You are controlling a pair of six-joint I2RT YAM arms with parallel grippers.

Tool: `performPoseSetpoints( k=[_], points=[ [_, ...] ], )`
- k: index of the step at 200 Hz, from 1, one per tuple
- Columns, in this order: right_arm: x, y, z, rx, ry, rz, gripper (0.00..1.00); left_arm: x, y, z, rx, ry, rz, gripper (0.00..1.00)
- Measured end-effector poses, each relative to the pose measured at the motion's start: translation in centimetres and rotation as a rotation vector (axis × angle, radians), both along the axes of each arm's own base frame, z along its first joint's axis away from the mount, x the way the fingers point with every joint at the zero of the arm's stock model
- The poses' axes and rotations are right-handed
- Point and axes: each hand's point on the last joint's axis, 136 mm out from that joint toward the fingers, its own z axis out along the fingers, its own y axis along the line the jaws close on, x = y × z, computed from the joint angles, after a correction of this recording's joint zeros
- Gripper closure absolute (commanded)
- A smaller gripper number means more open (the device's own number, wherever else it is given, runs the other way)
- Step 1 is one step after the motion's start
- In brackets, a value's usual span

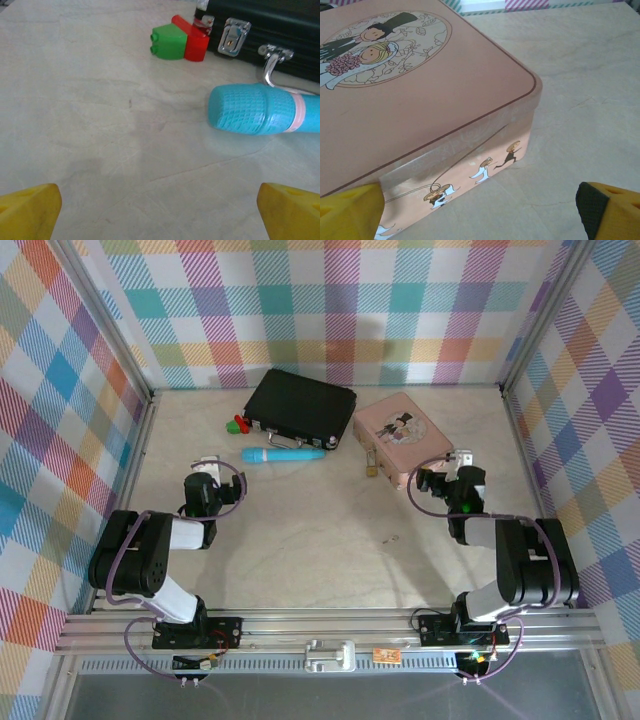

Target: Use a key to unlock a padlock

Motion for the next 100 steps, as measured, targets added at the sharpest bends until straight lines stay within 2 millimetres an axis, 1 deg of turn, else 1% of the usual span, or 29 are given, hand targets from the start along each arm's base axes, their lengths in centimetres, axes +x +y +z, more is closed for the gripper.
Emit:
performPoseSetpoints(
  k=[10,23,31,45,60,71,79,91,100],
  points=[
    [-0.1,-0.2,1.1,0.001,0.002,-0.017,0.01,-0.2,0.2,0.5,0.008,0.007,0.012,0.00],
    [-0.1,-0.5,3.0,0.021,-0.002,-0.049,0.01,-0.2,0.3,2.0,0.020,-0.002,0.030,0.00],
    [0.0,-0.7,4.5,0.041,-0.010,-0.069,0.01,-0.1,0.4,3.5,0.021,-0.020,0.046,0.00],
    [0.2,-0.8,6.8,0.092,-0.008,-0.102,0.01,0.3,0.1,6.6,-0.015,-0.067,0.064,0.00],
    [0.4,-0.8,8.4,0.152,0.027,-0.132,0.01,0.7,-0.4,9.9,-0.095,-0.123,0.073,0.00],
    [0.5,-0.6,8.8,0.198,0.069,-0.144,0.01,0.8,-0.9,11.6,-0.164,-0.145,0.071,0.00],
    [0.5,-0.3,8.7,0.234,0.105,-0.147,0.01,0.9,-1.5,12.2,-0.214,-0.146,0.062,0.00],
    [0.7,0.4,8.2,0.290,0.170,-0.142,0.01,1.0,-2.7,12.4,-0.276,-0.128,0.047,0.00],
    [0.9,1.0,7.5,0.334,0.221,-0.138,0.01,0.9,-3.9,12.0,-0.319,-0.101,0.029,0.00]
  ],
)
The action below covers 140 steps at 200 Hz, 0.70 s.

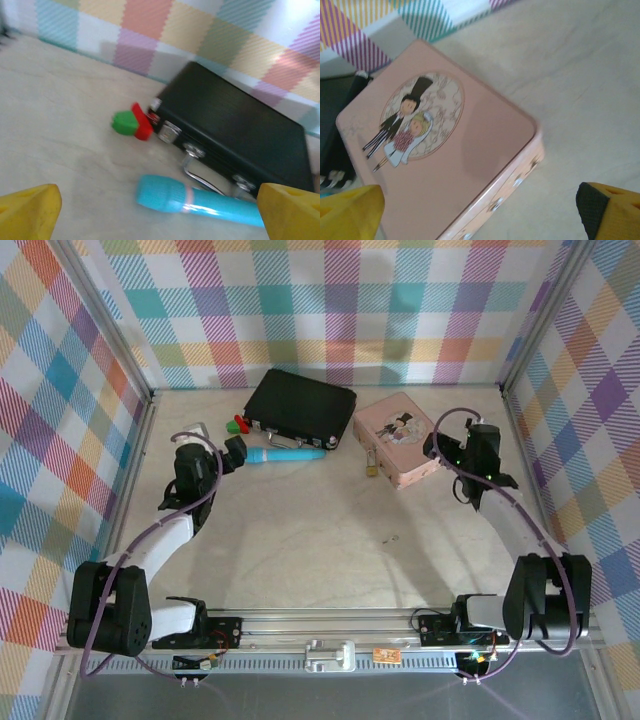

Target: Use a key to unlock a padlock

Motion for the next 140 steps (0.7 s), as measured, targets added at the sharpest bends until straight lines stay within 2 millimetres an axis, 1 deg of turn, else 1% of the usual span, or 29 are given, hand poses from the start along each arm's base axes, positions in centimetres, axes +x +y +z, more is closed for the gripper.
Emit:
performPoseSetpoints(
  k=[25,40,64,77,92,116,124,138,140],
  points=[
    [0.5,1.0,-2.6,0.108,0.152,-0.021,0.01,-0.9,-3.6,-2.0,-0.083,0.081,-0.063,0.00],
    [0.9,1.3,-3.8,0.161,0.215,-0.044,0.01,-1.5,-5.5,-3.0,-0.111,0.123,-0.097,0.00],
    [1.2,2.0,-5.6,0.245,0.273,-0.074,0.00,-2.3,-7.7,-3.4,-0.130,0.149,-0.141,0.00],
    [1.6,2.4,-6.5,0.280,0.292,-0.083,0.00,-2.5,-8.2,-3.6,-0.135,0.155,-0.152,0.00],
    [2.2,2.9,-7.5,0.304,0.316,-0.091,0.04,-2.7,-8.5,-3.8,-0.141,0.162,-0.158,0.00],
    [3.2,3.3,-8.9,0.322,0.352,-0.102,0.09,-3.0,-8.3,-4.3,-0.142,0.173,-0.148,0.00],
    [3.3,3.3,-9.1,0.327,0.355,-0.106,0.11,-3.1,-8.3,-4.6,-0.141,0.180,-0.147,0.00],
    [3.4,3.1,-8.9,0.321,0.348,-0.116,0.21,-3.3,-8.2,-4.9,-0.141,0.188,-0.145,0.00],
    [3.4,3.1,-8.9,0.317,0.346,-0.114,0.23,-3.4,-8.2,-4.9,-0.140,0.189,-0.145,0.00]
  ],
)
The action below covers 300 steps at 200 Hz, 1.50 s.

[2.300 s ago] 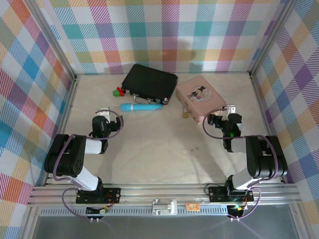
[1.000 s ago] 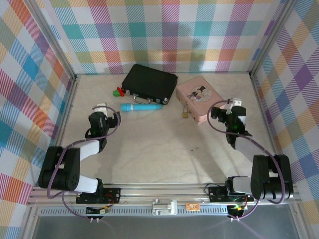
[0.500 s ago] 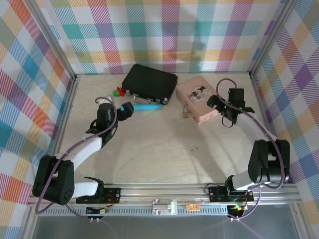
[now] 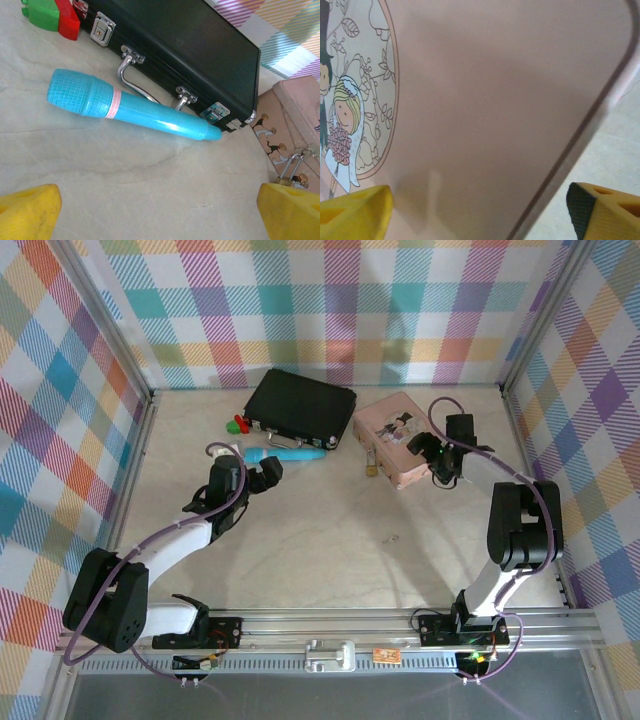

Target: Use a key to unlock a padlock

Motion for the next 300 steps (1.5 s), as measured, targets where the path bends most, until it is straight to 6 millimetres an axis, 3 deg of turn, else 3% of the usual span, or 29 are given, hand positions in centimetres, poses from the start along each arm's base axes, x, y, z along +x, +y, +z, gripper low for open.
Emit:
performPoseSetpoints(
  k=[33,94,113,130,149,179,208,235,252,285,300],
  points=[
    [-0.5,-0.6,0.6,-0.060,-0.026,0.000,0.39,-0.1,-0.1,-0.2,-0.004,0.005,-0.003,0.00],
    [-4.7,-3.9,1.0,-0.178,0.005,0.024,0.46,-0.2,-1.2,-0.4,-0.020,0.022,-0.052,0.00],
    [-6.2,-5.1,1.1,-0.207,0.018,0.018,0.40,0.2,-2.3,-0.2,-0.025,0.040,-0.092,0.00],
    [-7.5,-6.1,1.2,-0.231,0.031,0.012,0.17,0.9,-3.9,0.0,-0.030,0.055,-0.141,0.00],
    [-8.1,-6.7,1.1,-0.229,0.045,0.019,0.00,1.4,-6.0,0.4,-0.035,0.057,-0.206,0.00],
    [-7.5,-6.3,1.4,-0.203,0.031,0.047,0.01,1.3,-8.8,0.8,-0.048,0.061,-0.285,0.00],
    [-4.3,-6.2,1.8,-0.187,0.000,0.066,0.00,0.8,-9.9,0.7,-0.055,0.068,-0.320,0.00],
    [-2.0,-5.5,0.1,-0.150,0.009,0.114,0.15,0.8,-9.8,0.6,-0.054,0.069,-0.319,0.00],
    [-0.9,-5.1,0.4,-0.134,-0.027,0.152,0.23,0.7,-9.7,0.5,-0.045,0.073,-0.320,0.00],
    [-0.6,-3.7,0.4,-0.109,-0.084,0.249,0.45,0.0,-8.8,0.0,-0.017,0.070,-0.303,0.00],
    [-0.7,-3.2,0.6,-0.104,-0.102,0.288,0.51,-0.3,-8.4,-0.5,-0.009,0.067,-0.295,0.00]
  ],
)
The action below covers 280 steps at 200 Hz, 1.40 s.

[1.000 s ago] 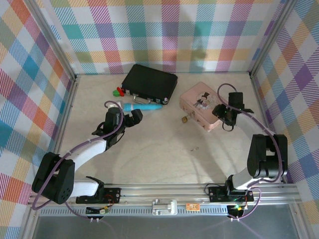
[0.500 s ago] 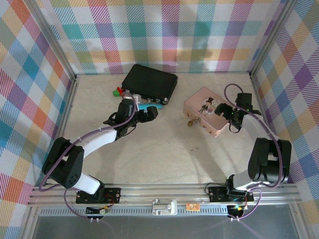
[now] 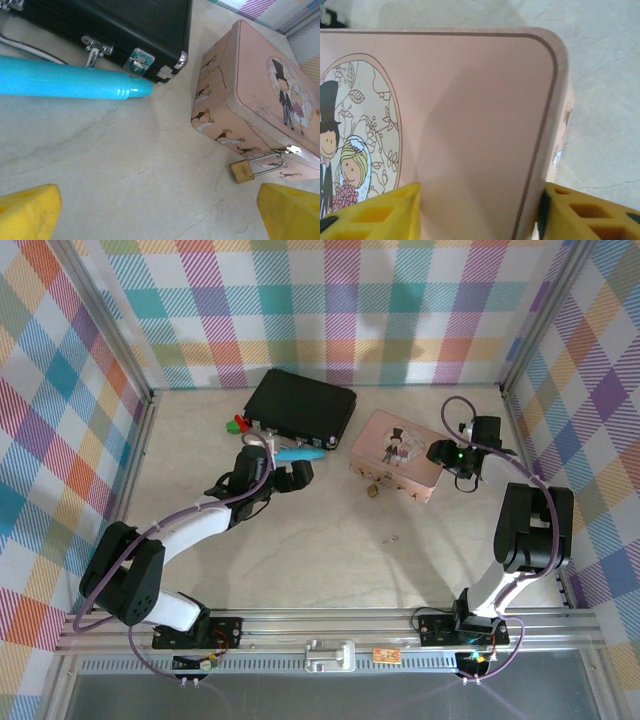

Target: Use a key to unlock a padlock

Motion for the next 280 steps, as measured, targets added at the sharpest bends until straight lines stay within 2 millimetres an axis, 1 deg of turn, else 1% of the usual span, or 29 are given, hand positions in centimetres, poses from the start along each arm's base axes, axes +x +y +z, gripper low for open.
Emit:
performPoseSetpoints(
  k=[17,39,59,95,110,122,143,163,182,199,222,237,248,264,280],
  points=[
    [-0.4,0.6,0.1,-0.013,-0.015,0.047,0.58,0.0,0.0,-0.3,0.002,0.001,0.000,0.00],
    [-1.2,1.6,0.2,-0.010,-0.018,0.109,0.60,0.5,-1.0,-0.6,-0.020,0.000,-0.031,0.00],
    [-1.6,2.7,0.2,-0.010,-0.021,0.173,0.60,1.6,-2.7,-0.8,-0.051,0.010,-0.078,0.00],
    [-2.1,4.9,0.2,0.003,-0.024,0.275,0.58,3.2,-6.2,-0.4,-0.114,0.006,-0.173,0.00],
    [-2.2,5.8,0.2,0.004,-0.023,0.308,0.57,3.2,-7.7,-0.4,-0.130,0.011,-0.208,0.00],
    [-2.3,6.7,0.2,0.001,-0.019,0.338,0.56,2.7,-8.7,-0.6,-0.143,0.021,-0.232,0.00],
    [-2.3,9.1,0.3,-0.002,-0.014,0.400,0.56,2.1,-9.0,-1.1,-0.151,0.039,-0.234,0.00],
    [-1.9,11.4,0.3,-0.009,-0.012,0.446,0.56,1.6,-7.8,-2.4,-0.114,0.070,-0.182,0.00],
    [-1.6,13.7,0.3,0.003,-0.007,0.482,0.56,1.3,-5.8,-3.4,-0.052,0.096,-0.107,0.00],
    [-1.5,15.7,0.3,0.016,-0.004,0.512,0.56,0.8,-3.9,-3.3,-0.002,0.102,-0.041,0.00],
    [-1.2,18.7,0.3,0.034,-0.004,0.549,0.55,0.3,-1.1,-2.6,0.049,0.087,0.051,0.00],
    [-0.8,20.7,0.4,0.045,-0.011,0.571,0.53,0.0,0.6,-2.9,0.076,0.091,0.103,0.00],
    [-0.4,22.1,0.4,0.053,-0.014,0.584,0.51,-0.1,1.6,-3.2,0.095,0.097,0.140,0.00],
    [0.1,24.0,0.5,0.064,-0.015,0.602,0.43,-0.3,2.6,-3.8,0.118,0.110,0.179,0.00],
    [0.2,24.9,0.4,0.072,0.006,0.602,0.36,-0.5,3.6,-4.4,0.140,0.122,0.214,0.00]
  ],
)
